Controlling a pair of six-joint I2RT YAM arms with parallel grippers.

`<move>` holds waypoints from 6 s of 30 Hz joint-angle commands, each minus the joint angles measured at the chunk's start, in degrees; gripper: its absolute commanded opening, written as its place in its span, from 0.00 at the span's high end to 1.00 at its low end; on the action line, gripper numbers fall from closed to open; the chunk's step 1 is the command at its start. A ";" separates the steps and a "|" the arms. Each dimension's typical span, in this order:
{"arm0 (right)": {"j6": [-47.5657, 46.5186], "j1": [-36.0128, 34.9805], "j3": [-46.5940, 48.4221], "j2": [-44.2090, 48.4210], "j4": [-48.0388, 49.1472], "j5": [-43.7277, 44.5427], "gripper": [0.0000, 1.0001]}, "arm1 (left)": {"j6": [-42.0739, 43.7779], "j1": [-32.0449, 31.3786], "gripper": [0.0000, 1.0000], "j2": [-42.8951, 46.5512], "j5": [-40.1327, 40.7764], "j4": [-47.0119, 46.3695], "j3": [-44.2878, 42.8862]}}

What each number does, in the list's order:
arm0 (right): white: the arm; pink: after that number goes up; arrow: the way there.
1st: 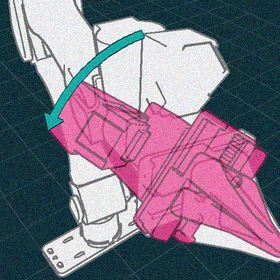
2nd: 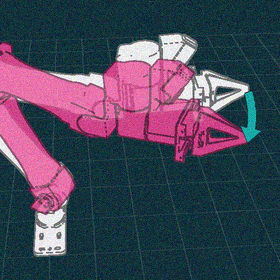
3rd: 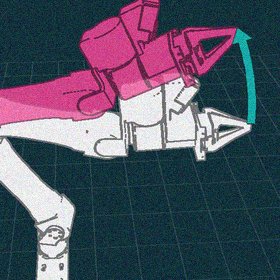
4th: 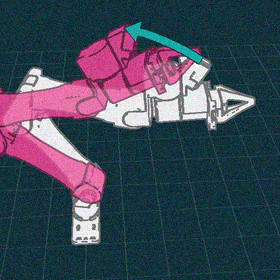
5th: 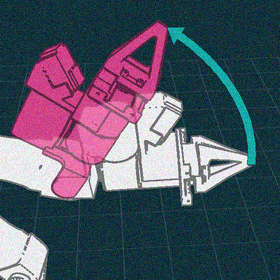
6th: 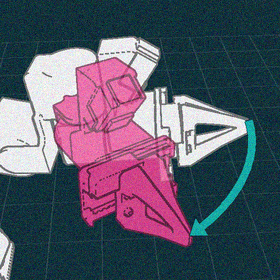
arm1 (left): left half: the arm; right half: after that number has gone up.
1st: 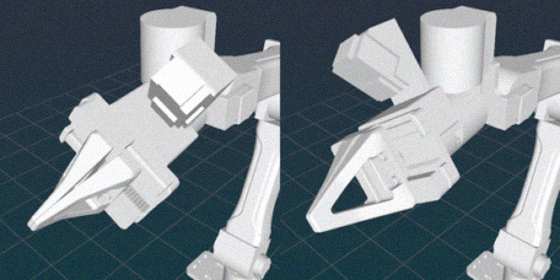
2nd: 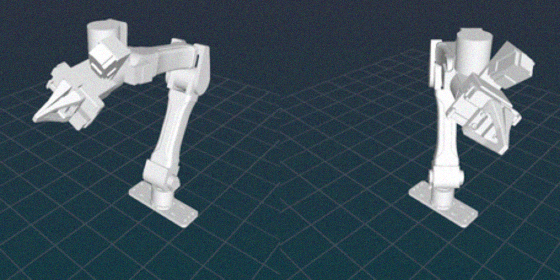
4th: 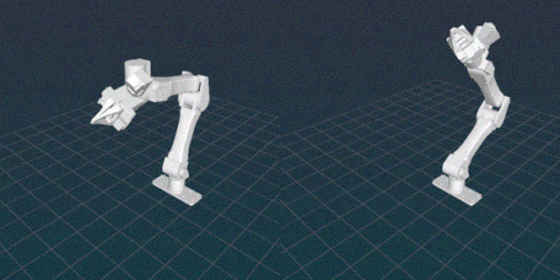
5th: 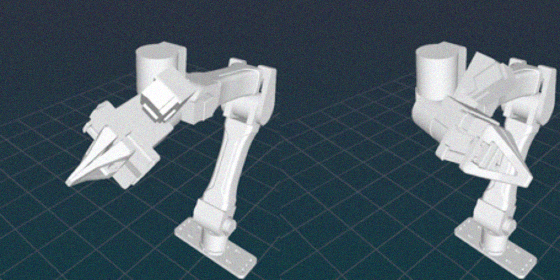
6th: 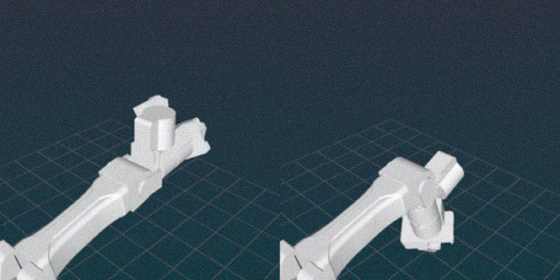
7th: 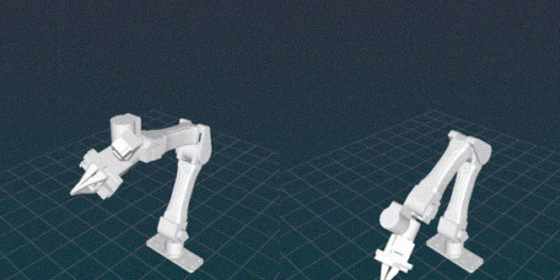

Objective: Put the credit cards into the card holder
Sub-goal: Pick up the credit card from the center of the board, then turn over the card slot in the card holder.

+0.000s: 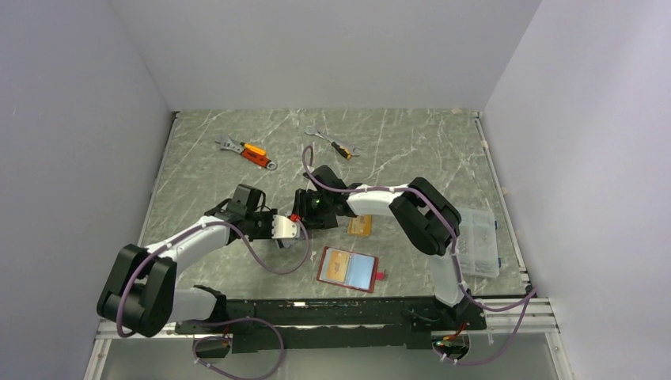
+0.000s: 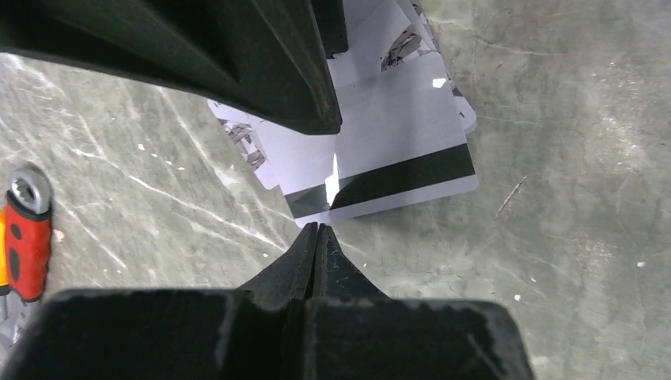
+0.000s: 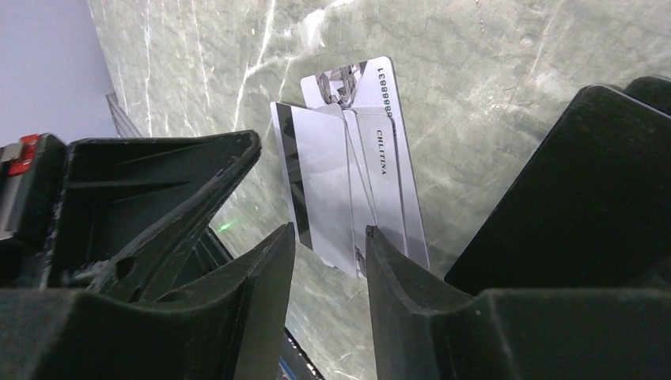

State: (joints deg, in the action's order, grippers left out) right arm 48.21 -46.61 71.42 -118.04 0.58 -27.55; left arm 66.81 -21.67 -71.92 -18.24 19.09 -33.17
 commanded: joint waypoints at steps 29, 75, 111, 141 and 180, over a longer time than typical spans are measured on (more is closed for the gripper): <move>1.59 -0.94 -3.19 0.57 3.86 1.44 0.60 | 1.78 -4.61 1.00 -0.15 3.69 -2.94 4.90; -7.73 -2.56 -17.33 36.86 -25.73 18.14 1.00 | -14.48 -3.89 0.79 12.56 -7.70 16.15 -14.14; 1.47 -20.68 -21.91 37.67 -41.14 44.21 0.76 | -12.90 -6.80 0.82 14.08 -7.61 17.31 -10.14; 14.89 -15.40 -43.68 66.46 -33.89 34.41 1.00 | -14.95 -39.60 0.83 -7.23 7.86 7.16 -12.09; 9.88 -4.51 -48.12 66.96 -30.99 23.98 1.00 | -15.12 -42.60 0.92 -9.66 9.44 4.99 -10.12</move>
State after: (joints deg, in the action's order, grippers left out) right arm 59.40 -51.27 23.66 -49.01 -31.79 -1.96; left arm 52.56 -63.96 -83.07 -9.10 24.69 -43.48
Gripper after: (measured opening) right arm 0.009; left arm 0.084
